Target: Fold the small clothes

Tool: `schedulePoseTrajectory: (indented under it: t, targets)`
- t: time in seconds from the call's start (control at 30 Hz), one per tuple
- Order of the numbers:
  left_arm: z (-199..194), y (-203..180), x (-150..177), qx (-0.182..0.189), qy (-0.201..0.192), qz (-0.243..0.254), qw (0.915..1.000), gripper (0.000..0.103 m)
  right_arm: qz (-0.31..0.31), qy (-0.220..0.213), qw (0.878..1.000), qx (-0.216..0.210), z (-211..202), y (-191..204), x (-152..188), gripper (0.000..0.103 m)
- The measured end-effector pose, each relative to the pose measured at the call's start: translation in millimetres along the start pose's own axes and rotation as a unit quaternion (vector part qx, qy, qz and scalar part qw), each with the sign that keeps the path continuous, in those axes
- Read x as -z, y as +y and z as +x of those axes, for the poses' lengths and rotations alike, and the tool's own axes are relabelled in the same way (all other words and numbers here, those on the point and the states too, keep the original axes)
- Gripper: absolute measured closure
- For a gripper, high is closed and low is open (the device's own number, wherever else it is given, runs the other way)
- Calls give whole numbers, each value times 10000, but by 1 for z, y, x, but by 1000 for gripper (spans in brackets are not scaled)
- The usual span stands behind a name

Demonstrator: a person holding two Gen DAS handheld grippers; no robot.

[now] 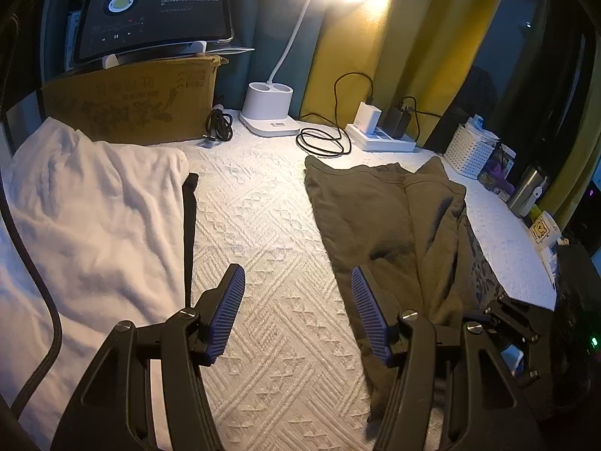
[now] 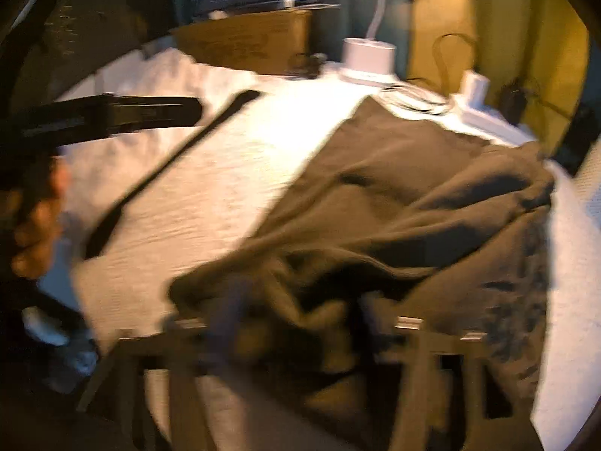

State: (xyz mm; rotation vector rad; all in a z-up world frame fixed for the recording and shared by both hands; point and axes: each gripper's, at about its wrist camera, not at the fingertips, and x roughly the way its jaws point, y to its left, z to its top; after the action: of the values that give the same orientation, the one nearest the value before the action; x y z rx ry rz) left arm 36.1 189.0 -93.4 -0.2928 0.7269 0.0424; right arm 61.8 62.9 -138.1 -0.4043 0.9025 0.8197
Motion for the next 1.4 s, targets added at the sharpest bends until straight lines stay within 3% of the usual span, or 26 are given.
schedulePoseTrajectory:
  t: [0.27,0.47,0.63,0.83,0.97,1.1,1.23,1.33,1.4]
  targets:
    - [-2,-24,-3,77,9,226,9997,43,316,-384,9987,-75,-42,-18,7,25]
    - [8,-65,-10,281,92,616,9977,43,789,-740,9937,281,-76,-60,18,25]
    - [31,-104,-12,412,350,1063,9929,43,1298,-737,9865,671,-82,-107,34,25]
    - [68,-148,-4,400,865,1679,9812,43,1696,-695,9797,815,-82,-155,52,25]
    - [93,-161,12,77,1323,2083,9690,43,1878,-689,9765,805,-80,-179,60,25]
    - [104,-160,21,-385,1399,2356,9610,43,1973,-665,9753,731,-75,-194,65,25]
    - [97,-144,13,-693,1148,2109,9683,42,2002,-656,9755,638,-69,-200,65,25]
    - [90,-125,5,-1255,893,1903,9696,44,1997,-626,9761,580,-64,-203,64,25]
    - [88,-106,1,-1422,922,1600,9725,44,2000,-609,9764,548,-60,-205,64,25]
